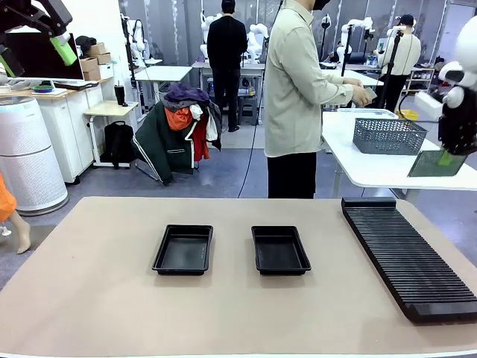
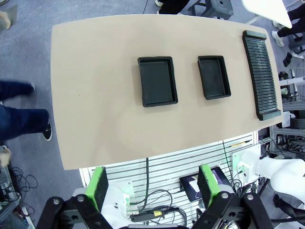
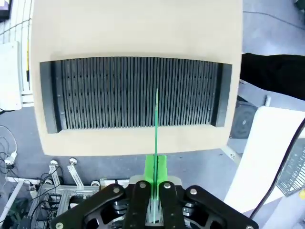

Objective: Inspect and transfer BCBs to ESD trays.
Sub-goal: Pick up the Blank PCB from the PCB Rack and place it in the left ESD tray.

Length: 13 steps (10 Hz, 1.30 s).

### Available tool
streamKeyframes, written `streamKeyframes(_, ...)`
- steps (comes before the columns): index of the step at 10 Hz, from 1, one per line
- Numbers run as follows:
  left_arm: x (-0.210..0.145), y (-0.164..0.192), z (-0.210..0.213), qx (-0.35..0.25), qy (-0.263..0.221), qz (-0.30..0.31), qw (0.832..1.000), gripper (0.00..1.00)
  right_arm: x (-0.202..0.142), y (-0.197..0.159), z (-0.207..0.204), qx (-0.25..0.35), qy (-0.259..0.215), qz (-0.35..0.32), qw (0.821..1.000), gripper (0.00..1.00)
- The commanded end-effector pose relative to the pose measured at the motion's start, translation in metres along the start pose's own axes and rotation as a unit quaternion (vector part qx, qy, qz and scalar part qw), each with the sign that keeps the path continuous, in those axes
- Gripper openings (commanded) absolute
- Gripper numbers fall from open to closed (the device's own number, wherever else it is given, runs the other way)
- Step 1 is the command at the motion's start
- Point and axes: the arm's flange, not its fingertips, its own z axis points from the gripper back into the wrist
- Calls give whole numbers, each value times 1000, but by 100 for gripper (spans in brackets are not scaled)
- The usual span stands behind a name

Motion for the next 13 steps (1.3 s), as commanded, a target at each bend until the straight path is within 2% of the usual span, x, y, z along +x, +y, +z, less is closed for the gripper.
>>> streamKeyframes(1,0,1,0,0,0,2,1000,100,-1,2,26,-2,10,2,1000,0)
streamKeyframes(3,0,1,0,0,0,2,1000,100,-1,8,56,-17,11,7,1000,0)
streamKeyframes(6,0,1,0,0,0,2,1000,100,-1,11,78,-17,12,7,1000,0)
streamKeyframes(13,0,1,0,0,0,2,1000,100,-1,11,80,-29,1,5,1000,0)
